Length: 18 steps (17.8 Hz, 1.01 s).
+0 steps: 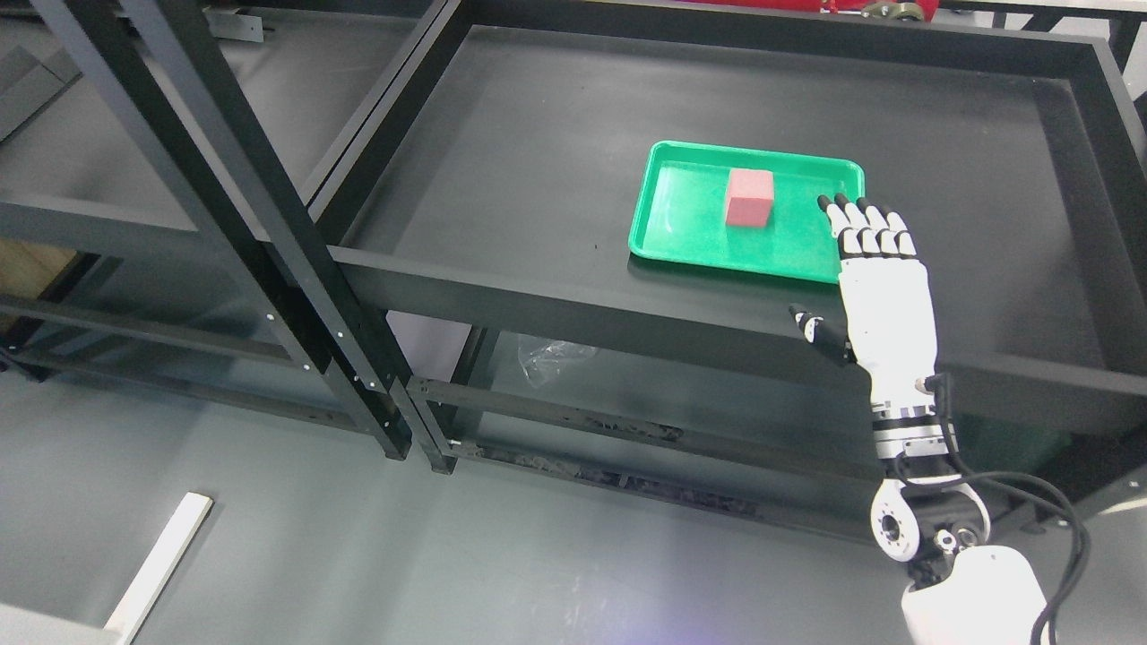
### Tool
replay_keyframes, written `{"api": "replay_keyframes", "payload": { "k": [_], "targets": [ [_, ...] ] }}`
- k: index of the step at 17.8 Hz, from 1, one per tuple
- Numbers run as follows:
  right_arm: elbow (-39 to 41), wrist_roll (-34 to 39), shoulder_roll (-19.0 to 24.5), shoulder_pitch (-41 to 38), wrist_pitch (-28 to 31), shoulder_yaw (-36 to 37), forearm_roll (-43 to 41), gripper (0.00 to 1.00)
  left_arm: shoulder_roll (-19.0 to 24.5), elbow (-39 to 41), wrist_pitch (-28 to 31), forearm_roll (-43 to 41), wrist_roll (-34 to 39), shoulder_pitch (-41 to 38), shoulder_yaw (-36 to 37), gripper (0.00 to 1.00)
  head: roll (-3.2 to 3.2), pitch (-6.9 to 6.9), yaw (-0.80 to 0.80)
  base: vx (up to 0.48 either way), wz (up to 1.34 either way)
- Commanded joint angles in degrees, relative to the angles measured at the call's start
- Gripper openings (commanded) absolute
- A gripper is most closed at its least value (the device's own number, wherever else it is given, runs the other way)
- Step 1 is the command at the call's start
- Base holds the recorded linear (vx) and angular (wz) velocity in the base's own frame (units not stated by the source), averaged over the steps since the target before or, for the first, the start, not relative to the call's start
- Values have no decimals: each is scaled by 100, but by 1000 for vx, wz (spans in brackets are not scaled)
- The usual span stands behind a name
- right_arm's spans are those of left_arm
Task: Pick pink block from left shelf to tray
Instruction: 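Reach the right hand over the green tray beside the pink block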
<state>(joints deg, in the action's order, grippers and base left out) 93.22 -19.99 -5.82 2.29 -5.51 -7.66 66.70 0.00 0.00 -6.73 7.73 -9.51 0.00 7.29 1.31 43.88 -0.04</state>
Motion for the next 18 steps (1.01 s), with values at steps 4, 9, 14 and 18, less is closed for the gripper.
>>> {"api": "replay_keyframes", "payload": {
  "k": [4, 9, 14, 18],
  "targets": [
    [-5, -76, -86, 70, -29, -78, -69, 99, 100, 100, -4, 0, 2, -106, 0, 100, 0, 0, 0, 213, 0],
    [-49, 3, -69, 114, -2, -209, -96, 99, 100, 100, -4, 0, 2, -114, 0, 100, 0, 0, 0, 195, 10],
    [-181, 872, -69, 237, -20, -298, -95, 99, 100, 100, -13, 0, 2, -114, 0, 100, 0, 0, 0, 176, 65],
    [-251, 1382, -69, 272, -20, -298, -104, 99, 100, 100, -4, 0, 2, -114, 0, 100, 0, 0, 0, 179, 19]
  ]
}}
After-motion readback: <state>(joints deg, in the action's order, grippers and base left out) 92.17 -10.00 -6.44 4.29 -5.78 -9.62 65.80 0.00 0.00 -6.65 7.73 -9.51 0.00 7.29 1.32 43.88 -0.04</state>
